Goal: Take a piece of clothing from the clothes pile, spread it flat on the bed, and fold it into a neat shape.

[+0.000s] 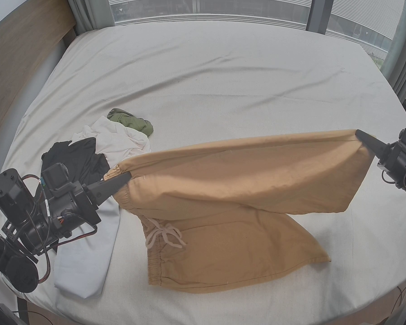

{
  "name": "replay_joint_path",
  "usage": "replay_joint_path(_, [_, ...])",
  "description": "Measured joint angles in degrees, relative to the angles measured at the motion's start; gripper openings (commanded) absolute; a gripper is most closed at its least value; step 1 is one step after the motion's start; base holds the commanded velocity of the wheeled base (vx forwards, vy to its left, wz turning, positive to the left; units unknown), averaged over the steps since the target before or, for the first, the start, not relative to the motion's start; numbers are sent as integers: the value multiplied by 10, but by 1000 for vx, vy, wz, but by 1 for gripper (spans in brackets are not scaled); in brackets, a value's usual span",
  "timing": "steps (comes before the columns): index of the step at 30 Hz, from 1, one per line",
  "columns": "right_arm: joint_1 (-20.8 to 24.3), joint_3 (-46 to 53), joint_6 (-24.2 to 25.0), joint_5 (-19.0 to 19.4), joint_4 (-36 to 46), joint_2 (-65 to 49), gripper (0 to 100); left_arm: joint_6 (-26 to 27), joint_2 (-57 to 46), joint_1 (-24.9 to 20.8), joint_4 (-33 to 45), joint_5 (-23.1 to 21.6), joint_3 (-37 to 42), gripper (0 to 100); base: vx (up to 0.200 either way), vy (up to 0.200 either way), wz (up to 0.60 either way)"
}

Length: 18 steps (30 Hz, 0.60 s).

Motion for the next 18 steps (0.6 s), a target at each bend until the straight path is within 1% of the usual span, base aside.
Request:
replay_joint_path(10, [14, -28, 0, -3, 1, 20, 0, 3, -10, 2, 0, 4, -2, 0, 0, 0, 0])
replay_joint_path(16, [14, -47, 0, -5, 0, 46, 0, 3, 5, 0, 0, 4, -19, 0, 0, 0, 0])
replay_joint_path(18, [14, -54, 0, -5, 0, 54, 0, 3, 13, 0, 0, 13, -27, 0, 0, 0, 0])
